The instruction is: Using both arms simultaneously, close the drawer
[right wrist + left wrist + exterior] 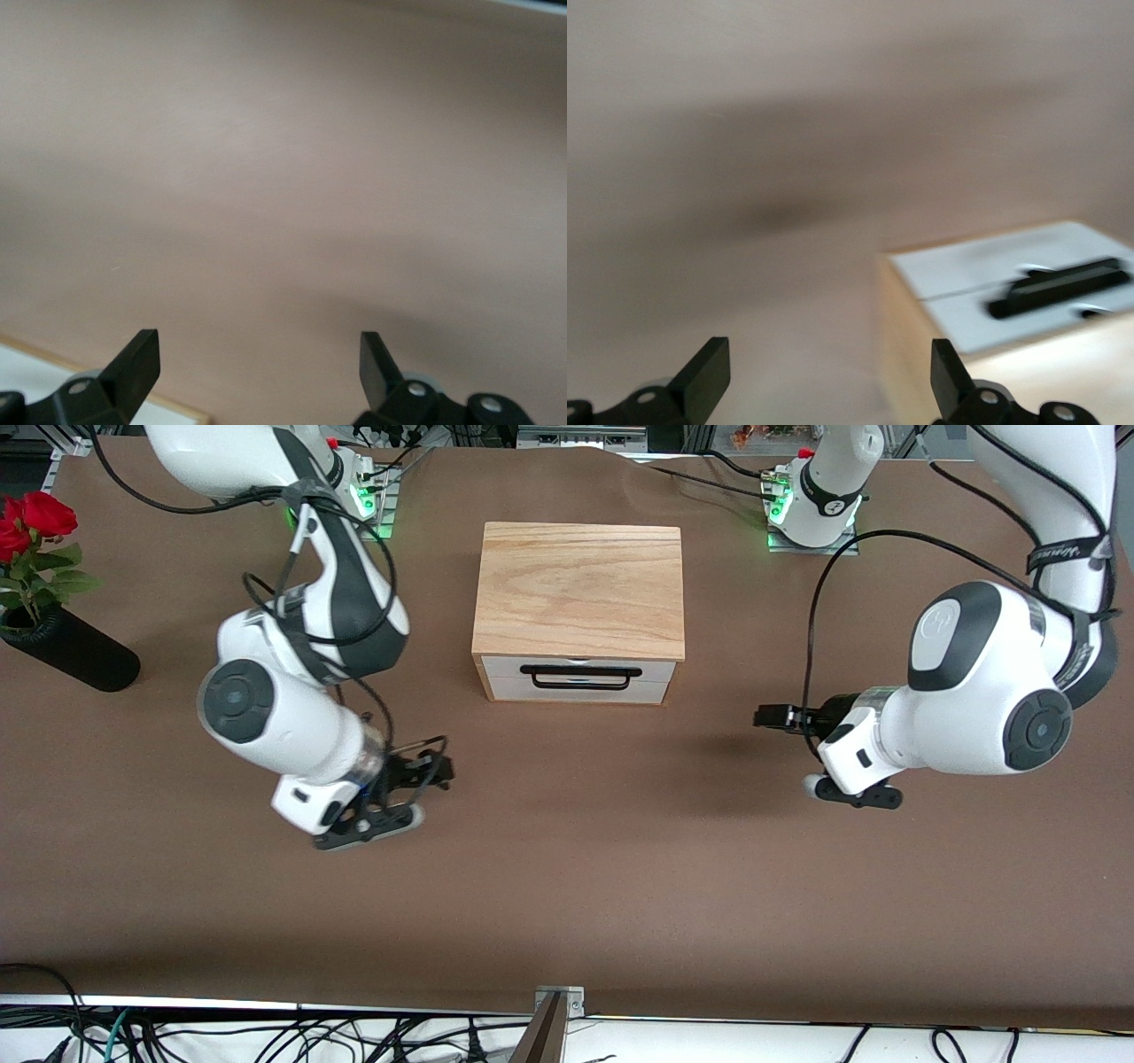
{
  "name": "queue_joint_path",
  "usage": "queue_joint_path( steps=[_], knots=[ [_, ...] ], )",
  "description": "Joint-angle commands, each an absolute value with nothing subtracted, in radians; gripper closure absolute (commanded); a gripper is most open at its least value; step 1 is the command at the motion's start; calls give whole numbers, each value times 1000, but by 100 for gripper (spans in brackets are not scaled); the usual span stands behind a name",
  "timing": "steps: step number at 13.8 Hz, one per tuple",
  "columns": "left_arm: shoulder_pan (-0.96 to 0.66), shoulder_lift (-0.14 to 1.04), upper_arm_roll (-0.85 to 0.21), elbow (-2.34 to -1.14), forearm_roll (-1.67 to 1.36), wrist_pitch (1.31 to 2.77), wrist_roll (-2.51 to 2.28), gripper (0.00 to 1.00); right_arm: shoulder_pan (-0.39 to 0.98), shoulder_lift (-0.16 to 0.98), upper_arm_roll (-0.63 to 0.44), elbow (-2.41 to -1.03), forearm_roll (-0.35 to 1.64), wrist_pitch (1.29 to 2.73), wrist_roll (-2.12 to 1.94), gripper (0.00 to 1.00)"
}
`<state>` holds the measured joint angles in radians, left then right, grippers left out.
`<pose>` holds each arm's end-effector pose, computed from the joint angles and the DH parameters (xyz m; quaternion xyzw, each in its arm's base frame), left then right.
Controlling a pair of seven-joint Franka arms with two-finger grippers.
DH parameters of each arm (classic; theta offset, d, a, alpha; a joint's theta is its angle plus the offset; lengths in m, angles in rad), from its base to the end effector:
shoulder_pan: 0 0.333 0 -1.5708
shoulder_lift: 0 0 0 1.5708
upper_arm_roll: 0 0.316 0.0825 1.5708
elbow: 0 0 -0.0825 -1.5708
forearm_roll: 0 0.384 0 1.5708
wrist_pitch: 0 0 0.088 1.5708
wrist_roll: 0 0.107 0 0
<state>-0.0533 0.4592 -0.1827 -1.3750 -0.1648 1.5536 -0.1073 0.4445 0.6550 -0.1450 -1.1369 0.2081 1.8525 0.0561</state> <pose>0.6433 -0.1516 0.4391 0.9819 -0.0498 -0.1542 0.0978 0.6968 0.2644 0.4318 -0.9915 -0.1119 -0.0223 0.0622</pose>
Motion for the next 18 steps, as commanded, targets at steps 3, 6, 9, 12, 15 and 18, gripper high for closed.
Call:
queue_joint_path(
  steps=[3,6,9,12,15,18],
  knots=[
    [-39,406,-173,-1283,55,1548,-95,0,446,552,-313,-1134,192,1703,43,0],
    [-11,361,-144,-1253,66,1569,-95,0,449,514,-367,-1134,169,1689,41,0],
    [-14,148,-110,-1548,68,1756,-94,0,419,404,-330,-1192,25,1698,43,0],
    [-34,34,-110,-1675,69,1806,-100,0,231,240,-143,-1325,-14,1694,51,0],
    [-34,35,-97,-1655,66,1721,-97,0,144,146,-103,-1460,-20,1706,46,0],
    [-9,43,-95,-1648,51,1686,-91,0,106,129,-51,-1489,-20,1698,43,0]
  ],
)
